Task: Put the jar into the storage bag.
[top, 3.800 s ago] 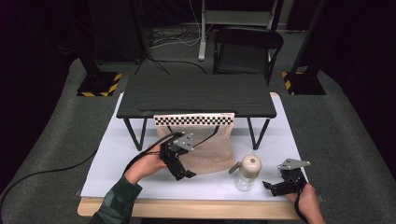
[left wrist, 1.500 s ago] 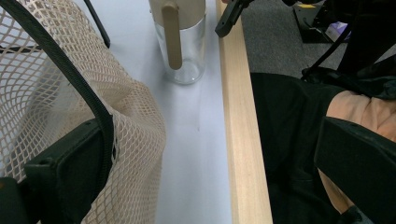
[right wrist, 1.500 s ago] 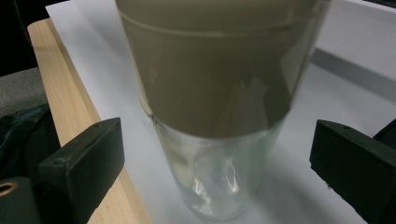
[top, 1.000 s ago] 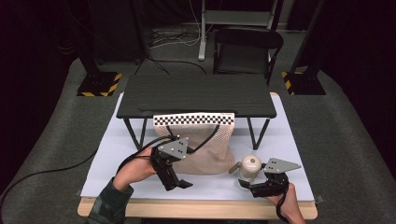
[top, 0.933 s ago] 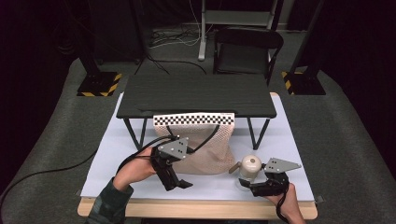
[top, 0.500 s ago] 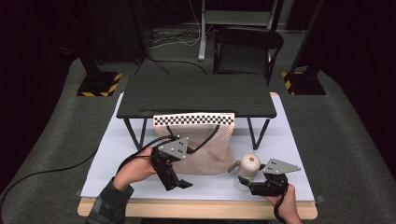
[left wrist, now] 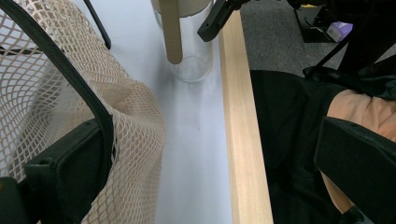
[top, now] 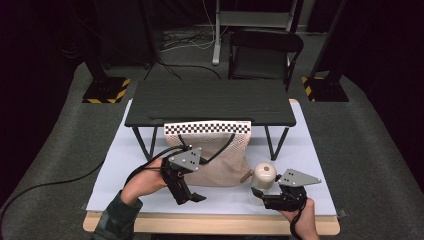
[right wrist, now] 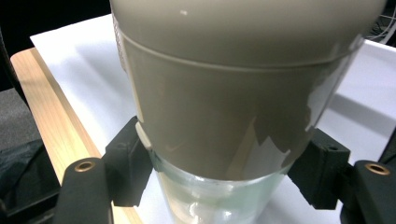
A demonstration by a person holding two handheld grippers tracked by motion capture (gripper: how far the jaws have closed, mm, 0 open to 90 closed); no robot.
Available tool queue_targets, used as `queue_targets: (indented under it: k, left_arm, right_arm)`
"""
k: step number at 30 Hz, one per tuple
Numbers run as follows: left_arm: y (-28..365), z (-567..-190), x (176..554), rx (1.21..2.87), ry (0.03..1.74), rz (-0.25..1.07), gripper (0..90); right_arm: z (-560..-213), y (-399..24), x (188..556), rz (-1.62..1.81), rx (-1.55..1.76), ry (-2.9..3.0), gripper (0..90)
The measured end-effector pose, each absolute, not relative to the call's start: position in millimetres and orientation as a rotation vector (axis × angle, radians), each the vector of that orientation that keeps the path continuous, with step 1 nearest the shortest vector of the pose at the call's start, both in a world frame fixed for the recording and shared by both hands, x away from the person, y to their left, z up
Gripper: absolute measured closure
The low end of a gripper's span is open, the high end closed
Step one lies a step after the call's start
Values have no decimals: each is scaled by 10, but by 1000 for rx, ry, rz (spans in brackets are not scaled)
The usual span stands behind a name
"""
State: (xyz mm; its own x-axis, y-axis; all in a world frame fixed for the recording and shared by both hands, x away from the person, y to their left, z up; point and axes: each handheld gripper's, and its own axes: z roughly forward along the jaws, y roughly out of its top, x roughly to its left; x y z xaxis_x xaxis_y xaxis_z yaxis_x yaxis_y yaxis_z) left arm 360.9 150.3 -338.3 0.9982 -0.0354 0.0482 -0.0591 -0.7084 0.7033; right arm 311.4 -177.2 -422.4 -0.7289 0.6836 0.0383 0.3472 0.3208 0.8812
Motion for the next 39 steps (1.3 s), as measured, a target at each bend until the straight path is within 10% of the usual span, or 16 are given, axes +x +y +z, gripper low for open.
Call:
queue_targets:
  k: [39]
  left_arm:
    - [1496, -3389, 3592, 2366, -69, 61, 0]
  right_arm:
    - [-3901, -1481, 3147, 1379, 934, 2235, 297]
